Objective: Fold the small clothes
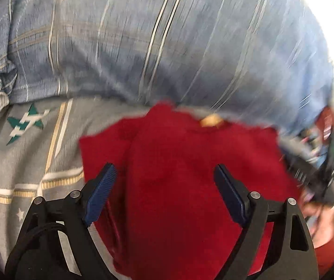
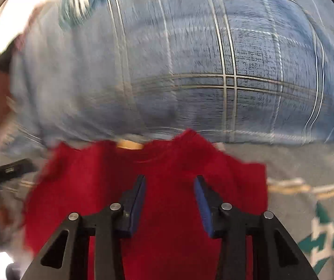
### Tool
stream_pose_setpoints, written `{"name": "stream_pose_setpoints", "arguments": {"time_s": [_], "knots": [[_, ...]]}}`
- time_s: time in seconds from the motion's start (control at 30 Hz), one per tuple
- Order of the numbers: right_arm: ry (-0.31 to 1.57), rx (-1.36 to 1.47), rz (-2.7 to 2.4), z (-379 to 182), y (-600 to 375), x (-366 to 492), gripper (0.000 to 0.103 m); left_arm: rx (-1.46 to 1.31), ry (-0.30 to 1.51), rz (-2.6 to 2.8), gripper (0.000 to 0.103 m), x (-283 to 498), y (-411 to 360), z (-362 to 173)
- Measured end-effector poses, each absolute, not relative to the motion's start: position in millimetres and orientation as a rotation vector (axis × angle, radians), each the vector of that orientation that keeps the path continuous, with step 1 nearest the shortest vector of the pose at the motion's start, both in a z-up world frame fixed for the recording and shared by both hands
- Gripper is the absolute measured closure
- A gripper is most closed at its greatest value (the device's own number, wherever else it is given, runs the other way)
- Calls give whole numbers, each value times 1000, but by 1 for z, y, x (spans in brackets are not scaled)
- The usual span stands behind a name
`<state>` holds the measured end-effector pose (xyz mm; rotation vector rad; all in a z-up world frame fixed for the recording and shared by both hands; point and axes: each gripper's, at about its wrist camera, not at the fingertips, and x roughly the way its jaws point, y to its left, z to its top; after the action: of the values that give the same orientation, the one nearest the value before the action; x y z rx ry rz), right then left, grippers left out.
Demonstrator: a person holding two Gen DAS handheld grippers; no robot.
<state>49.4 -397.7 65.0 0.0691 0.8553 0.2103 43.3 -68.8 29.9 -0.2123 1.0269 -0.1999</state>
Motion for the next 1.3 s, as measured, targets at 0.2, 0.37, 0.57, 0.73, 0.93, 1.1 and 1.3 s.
{"name": "stream_pose_setpoints", "arguments": {"time_s": [0.2,0.37,0.57,0.73,0.93,1.1,1.3], "knots": [[895,76,74,46,-415,82,63,-209,1043,-191,18,34,-60,20],[832,154,132,77,-449,18,52,-302,987,-285,18,-8,-32,45],[852,149,171,73,-475,-64,44,-394,1001,-364,18,-55,-25,44],[854,141,196,61,-470,-84,44,-393,1047,-418,18,-76,-47,24],[930,138,241,40,-453,-72,83,-295,1074,-412,76,-69,-68,20],[853,40,238,70,-447,-83,94,-183,1008,-440,86,-71,-68,59],[852,-29,180,75,-460,-93,97,-164,1068,-411,87,-83,-62,22]]}}
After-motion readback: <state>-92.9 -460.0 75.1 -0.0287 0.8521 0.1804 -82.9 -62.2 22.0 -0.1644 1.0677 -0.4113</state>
